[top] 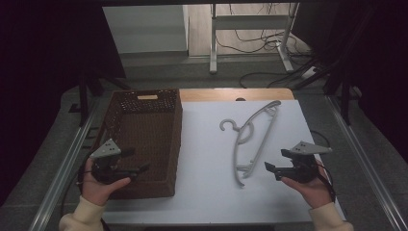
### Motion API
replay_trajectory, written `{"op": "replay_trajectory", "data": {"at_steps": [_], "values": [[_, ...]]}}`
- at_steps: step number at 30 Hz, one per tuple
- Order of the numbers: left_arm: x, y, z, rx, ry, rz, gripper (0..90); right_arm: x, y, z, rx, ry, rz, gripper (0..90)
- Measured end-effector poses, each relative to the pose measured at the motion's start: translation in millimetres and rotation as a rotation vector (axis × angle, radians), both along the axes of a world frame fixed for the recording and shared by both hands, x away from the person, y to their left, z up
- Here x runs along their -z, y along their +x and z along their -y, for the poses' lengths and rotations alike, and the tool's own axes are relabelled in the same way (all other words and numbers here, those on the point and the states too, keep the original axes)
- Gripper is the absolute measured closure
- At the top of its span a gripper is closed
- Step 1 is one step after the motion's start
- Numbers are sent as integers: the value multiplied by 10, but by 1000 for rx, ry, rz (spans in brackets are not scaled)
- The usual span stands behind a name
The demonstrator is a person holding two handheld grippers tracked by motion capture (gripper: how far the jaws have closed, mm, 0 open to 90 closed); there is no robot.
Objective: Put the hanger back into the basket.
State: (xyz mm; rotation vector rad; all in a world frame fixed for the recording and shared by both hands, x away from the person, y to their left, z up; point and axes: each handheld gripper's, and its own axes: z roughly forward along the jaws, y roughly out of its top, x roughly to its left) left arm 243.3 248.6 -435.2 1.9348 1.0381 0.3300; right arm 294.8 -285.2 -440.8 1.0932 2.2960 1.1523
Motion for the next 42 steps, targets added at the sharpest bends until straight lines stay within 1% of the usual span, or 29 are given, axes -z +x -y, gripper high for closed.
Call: {"op": "replay_trajectory", "data": {"at_steps": [4, 9, 11, 16, 18, 23, 28, 30, 33, 40, 41, 42], "values": [[9, 5, -10, -1, -1, -4, 183, 7, 15, -3, -2, 12, -18, 211], [6, 4, -13, -5, 0, -4, 183, -1, 24, -15, 1, 6, -20, 217], [1, 3, -13, -4, 1, -3, 183, -14, 24, -20, 10, 1, -20, 222], [-3, -1, -14, -3, 0, -2, 183, -27, 41, -31, 57, -6, -25, 239], [-2, 0, -18, -3, -1, -3, 183, -32, 50, -34, 57, 4, -39, 250], [-17, 2, -31, -9, -3, -1, 183, -56, 65, -56, 59, 14, -47, 259], [-39, 0, -26, -11, -6, 3, 183, -89, 104, -76, 78, 4, -47, 273], [-59, -10, -28, -20, -5, 14, 183, -121, 157, -104, 101, -9, -50, 281], [-75, -17, -49, -29, -14, 17, 184, -149, 225, -141, 117, -20, -57, 280], [-52, -6, -43, -20, -15, 4, 184, -181, 360, -210, 127, -23, -75, 281], [-47, -3, -34, -17, -13, 1, 184, -196, 409, -240, 126, -23, -80, 284], [-47, -3, -34, -17, -13, 1, 184, -196, 409, -240, 126, -23, -80, 284]]}}
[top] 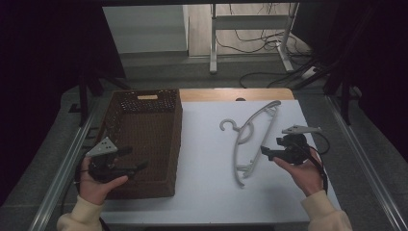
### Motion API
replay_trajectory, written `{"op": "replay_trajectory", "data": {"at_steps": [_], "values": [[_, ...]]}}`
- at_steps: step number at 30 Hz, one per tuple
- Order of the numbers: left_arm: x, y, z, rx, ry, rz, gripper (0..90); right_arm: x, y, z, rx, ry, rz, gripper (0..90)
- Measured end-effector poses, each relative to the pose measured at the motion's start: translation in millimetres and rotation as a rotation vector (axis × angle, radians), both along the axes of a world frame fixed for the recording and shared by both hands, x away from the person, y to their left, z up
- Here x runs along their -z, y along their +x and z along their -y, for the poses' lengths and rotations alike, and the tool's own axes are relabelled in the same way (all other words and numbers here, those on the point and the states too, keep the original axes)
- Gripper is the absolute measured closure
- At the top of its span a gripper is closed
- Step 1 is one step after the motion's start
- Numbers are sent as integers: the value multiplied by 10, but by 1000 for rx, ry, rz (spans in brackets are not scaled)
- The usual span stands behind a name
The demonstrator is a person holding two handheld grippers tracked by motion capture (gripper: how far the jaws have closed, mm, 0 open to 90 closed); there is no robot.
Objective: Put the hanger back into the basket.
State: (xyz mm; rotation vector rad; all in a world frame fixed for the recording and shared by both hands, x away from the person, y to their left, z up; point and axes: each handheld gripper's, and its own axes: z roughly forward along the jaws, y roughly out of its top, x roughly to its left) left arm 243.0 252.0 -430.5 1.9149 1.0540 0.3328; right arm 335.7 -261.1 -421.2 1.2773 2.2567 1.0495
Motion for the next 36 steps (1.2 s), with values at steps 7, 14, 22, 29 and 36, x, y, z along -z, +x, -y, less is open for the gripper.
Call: {"op": "replay_trajectory", "data": {"at_steps": [7, 14, 22, 29, 36], "values": [[2, 6, 31, 8, 1, -5, 184, -28, 278, -185, 35, -33, -38, 309], [16, 10, 15, 9, -3, -8, 184, 43, 637, -345, 68, -84, -93, 311], [18, 14, 11, 9, -3, -7, 184, 265, 1085, -435, 142, -133, -169, 325], [33, 21, 8, 8, -1, -11, 184, 399, 1321, -513, 183, -177, -208, 365], [34, 22, 2, 6, -3, -11, 184, 521, 1491, -571, 209, -214, -247, 447]]}}
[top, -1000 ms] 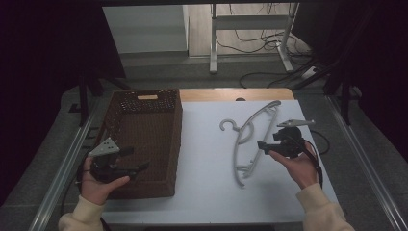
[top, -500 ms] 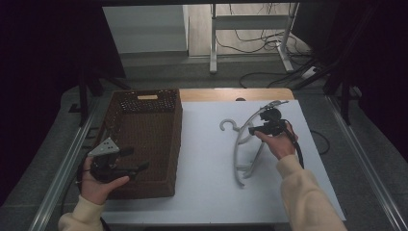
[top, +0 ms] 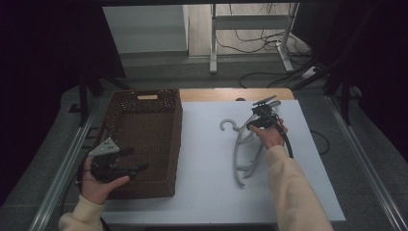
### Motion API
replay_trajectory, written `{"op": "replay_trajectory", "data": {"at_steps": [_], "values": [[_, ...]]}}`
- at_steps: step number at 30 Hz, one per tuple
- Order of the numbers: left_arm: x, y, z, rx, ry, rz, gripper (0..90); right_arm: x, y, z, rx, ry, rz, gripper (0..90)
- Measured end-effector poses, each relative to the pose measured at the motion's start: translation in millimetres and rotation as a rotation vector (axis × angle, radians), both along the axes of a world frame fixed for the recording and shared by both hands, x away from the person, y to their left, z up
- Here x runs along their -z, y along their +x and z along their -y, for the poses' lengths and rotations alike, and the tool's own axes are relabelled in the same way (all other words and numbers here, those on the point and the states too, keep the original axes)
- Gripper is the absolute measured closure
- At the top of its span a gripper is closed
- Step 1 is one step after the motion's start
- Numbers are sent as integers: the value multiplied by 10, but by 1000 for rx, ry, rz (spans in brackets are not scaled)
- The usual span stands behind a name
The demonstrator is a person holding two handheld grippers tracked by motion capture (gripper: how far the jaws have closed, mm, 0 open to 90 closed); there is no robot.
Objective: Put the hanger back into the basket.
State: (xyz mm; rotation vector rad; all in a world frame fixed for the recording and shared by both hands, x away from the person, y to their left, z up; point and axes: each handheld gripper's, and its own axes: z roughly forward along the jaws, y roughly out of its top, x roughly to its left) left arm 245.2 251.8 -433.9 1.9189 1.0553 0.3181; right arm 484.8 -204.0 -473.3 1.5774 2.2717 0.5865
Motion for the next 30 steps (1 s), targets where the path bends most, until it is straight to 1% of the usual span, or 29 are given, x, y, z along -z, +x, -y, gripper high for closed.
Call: {"op": "replay_trajectory", "data": {"at_steps": [1, 2, 3, 6, 10, 11, 12, 13, 14, 15, 16, 17, 18, 19, 20, 23, 27, 28, 29, 30], "values": [[-2, 0, -8, -1, 0, 1, 184, 37, 39, -28, 2, -15, -10, 463], [-2, 0, -8, -1, 0, 1, 184, 37, 39, -28, 2, -15, -10, 463], [-3, 0, -14, -2, -2, 2, 184, 58, 71, -53, 11, -26, -13, 496], [2, 2, -16, -4, -2, -1, 184, 93, 113, -66, 42, -26, -22, 528], [11, 8, -19, -3, 0, -3, 184, 136, 147, -76, 49, -22, -36, 559], [13, 8, -20, -4, 1, -3, 184, 160, 166, -89, 58, -31, -39, 593], [13, 8, -20, -4, 1, -3, 184, 160, 166, -89, 58, -31, -39, 593], [13, 9, -21, -4, 0, -3, 184, 181, 185, -97, 68, -43, -54, 629], [11, 9, -24, -5, 0, -1, 184, 181, 185, -97, 68, -43, -54, 629], [9, 7, -28, -8, 0, 1, 184, 209, 199, -103, 72, -40, -62, 672], [9, 7, -28, -8, 0, 1, 184, 209, 199, -103, 72, -40, -62, 672], [8, 4, -30, -12, -2, 2, 184, 220, 200, -112, 75, -36, -66, 691], [6, 5, -36, -13, -1, 4, 184, 229, 201, -122, 75, -41, -66, 713], [5, 5, -40, -14, -2, 5, 184, 236, 199, -135, 77, -60, -59, 734], [5, 5, -44, -15, -2, 5, 185, 238, 199, -137, 80, -61, -57, 740], [7, 5, -50, -18, -3, 6, 184, 234, 207, -134, 108, -46, -67, 757], [6, 3, -55, -17, -3, 8, 184, 233, 209, -137, 119, -51, -65, 770], [6, 3, -58, -17, -4, 9, 184, 231, 211, -124, 136, -40, -62, 784], [6, 3, -58, -17, -4, 9, 184, 231, 211, -124, 136, -40, -62, 784], [7, 4, -59, -17, -4, 8, 184, 222, 215, -87, 153, -21, -69, 808]]}}
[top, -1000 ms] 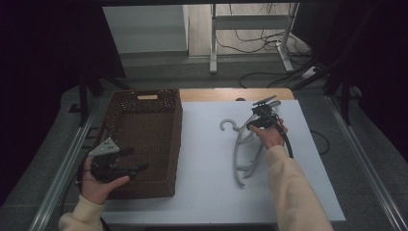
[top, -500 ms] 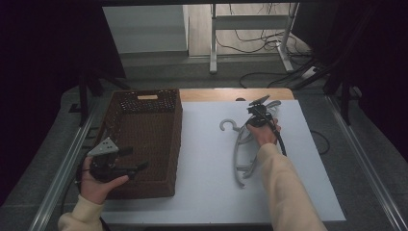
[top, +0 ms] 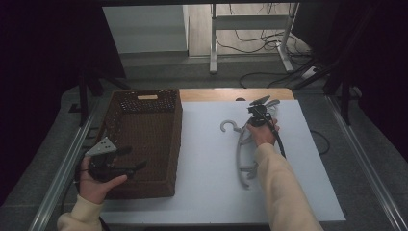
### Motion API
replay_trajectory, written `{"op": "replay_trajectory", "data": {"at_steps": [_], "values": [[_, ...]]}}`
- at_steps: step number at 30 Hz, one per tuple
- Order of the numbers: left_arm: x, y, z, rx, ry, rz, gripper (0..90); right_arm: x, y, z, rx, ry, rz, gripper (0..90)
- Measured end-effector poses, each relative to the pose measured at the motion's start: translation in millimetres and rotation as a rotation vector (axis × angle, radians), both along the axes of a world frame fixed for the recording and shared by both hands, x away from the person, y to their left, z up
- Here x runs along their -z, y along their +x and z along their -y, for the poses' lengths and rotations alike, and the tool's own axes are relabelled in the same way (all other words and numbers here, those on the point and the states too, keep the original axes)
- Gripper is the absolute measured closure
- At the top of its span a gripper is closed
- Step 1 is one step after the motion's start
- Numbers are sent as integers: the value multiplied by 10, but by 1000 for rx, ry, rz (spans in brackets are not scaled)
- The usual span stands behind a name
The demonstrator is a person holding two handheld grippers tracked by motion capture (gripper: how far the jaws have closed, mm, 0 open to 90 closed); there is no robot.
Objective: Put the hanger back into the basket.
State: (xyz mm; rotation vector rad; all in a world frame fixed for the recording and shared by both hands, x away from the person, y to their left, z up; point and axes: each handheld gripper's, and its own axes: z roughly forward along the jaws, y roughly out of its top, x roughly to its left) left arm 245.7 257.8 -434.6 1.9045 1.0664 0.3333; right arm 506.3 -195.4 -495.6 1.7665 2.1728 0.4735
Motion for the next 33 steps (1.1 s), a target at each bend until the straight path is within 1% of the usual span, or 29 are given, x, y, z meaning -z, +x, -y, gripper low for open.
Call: {"op": "replay_trajectory", "data": {"at_steps": [1, 2, 3, 5, 7, 8, 12, 14, 15, 17, 18, 19, 22, 23, 24, 27, 29, 30, 31, 32, 33], "values": [[1, 1, 0, 0, 0, 0, 184, 0, 0, 0, 0, 0, 0, 808], [2, 2, 1, 1, 0, 0, 184, -7, 4, 27, -7, 18, -3, 810], [3, 3, 2, 1, 0, 0, 184, -13, 3, 38, 3, 17, -3, 811], [5, 5, 3, 1, 0, -1, 184, -30, -2, 67, 15, 41, 6, 811], [5, 5, 4, 1, 0, -1, 184, -40, -5, 75, 17, 44, 8, 812], [5, 4, 4, 2, 0, -1, 184, -72, -13, 99, 27, 62, 22, 812], [1, 3, 1, 1, -1, 1, 184, -137, -18, 137, 20, 103, 40, 813], [1, 4, -1, 1, -2, 0, 184, -156, -20, 146, 16, 107, 41, 813], [3, 7, -3, 0, -2, -1, 184, -207, -30, 166, 1, 142, 47, 814], [3, 8, -1, 0, -3, -1, 184, -274, -46, 178, -5, 166, 54, 815], [3, 8, -1, 0, -3, -1, 184, -274, -46, 178, -5, 166, 54, 815], [1, 8, 2, 1, -2, 0, 184, -354, -66, 189, -16, 189, 68, 817], [-2, 7, 8, 2, -2, 0, 184, -489, -95, 214, -28, 232, 88, 817], [-2, 7, 8, 2, -2, 0, 184, -489, -95, 214, -28, 232, 88, 817], [-3, 7, 9, 2, -2, 0, 184, -577, -115, 237, -37, 270, 107, 818], [-9, 4, 13, 3, -3, 2, 184, -693, -146, 266, -44, 329, 124, 819], [-14, 3, 16, 4, -3, 4, 184, -764, -174, 276, -51, 360, 131, 819], [-14, 3, 16, 4, -3, 4, 184, -764, -174, 276, -51, 360, 131, 819], [-19, 2, 22, 5, -3, 4, 184, -825, -204, 286, -66, 383, 137, 820], [-19, 2, 22, 5, -3, 4, 184, -825, -204, 286, -66, 383, 137, 820], [-29, 2, 40, 7, -6, 5, 184, -877, -240, 292, -74, 404, 147, 820]]}}
